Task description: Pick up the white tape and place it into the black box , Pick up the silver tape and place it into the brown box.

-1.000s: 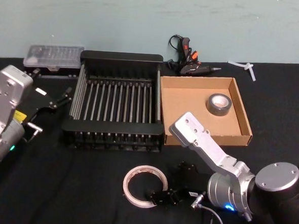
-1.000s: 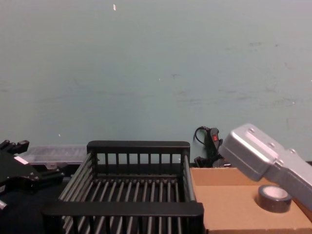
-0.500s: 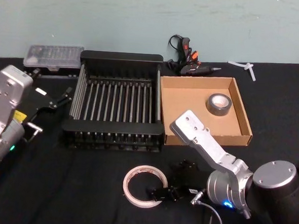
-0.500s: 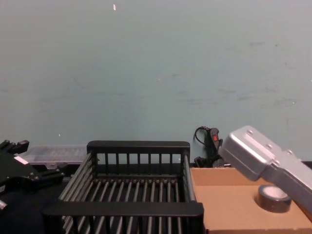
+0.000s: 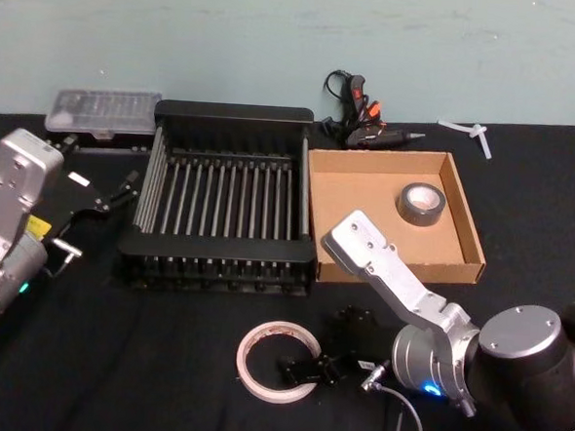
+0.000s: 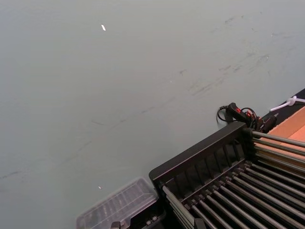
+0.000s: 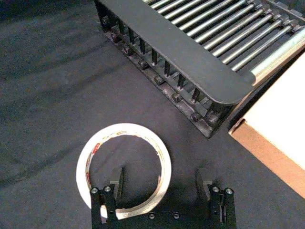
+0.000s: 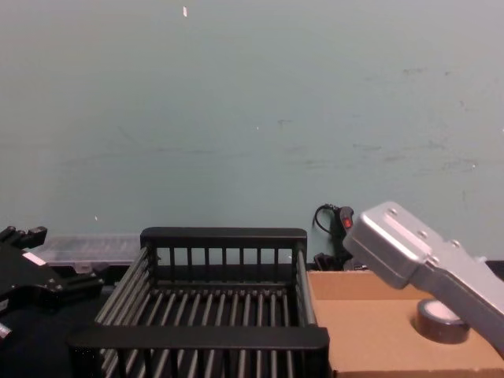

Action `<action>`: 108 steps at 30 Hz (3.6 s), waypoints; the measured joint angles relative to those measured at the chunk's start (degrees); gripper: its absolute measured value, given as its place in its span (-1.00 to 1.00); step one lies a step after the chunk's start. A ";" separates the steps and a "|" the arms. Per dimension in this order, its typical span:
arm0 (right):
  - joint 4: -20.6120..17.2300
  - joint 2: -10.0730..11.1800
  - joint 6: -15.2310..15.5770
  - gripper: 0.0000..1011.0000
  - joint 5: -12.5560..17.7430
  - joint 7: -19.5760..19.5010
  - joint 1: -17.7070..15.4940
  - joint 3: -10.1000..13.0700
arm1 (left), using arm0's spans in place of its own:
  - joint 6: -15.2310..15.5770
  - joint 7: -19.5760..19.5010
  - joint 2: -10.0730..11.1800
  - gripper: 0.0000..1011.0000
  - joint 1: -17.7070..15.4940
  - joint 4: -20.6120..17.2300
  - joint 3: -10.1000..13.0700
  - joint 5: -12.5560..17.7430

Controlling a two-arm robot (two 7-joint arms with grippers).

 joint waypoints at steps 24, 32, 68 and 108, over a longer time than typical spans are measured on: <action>0.28 -0.48 -0.02 0.98 -0.19 0.28 -0.50 0.26 | 0.00 0.00 0.00 0.98 0.00 0.00 0.00 0.00; 0.32 -0.45 -0.21 0.98 -0.51 0.28 -0.50 0.18 | 0.00 0.00 0.00 0.98 0.00 0.00 0.00 0.00; 0.08 -0.36 -0.41 0.18 -0.95 0.24 -0.58 0.07 | 0.00 0.00 0.00 0.98 0.00 0.00 0.00 0.00; -0.33 -0.46 -1.29 -0.83 -0.05 0.60 -0.87 0.72 | 0.00 0.00 0.00 0.98 0.00 0.00 0.00 0.00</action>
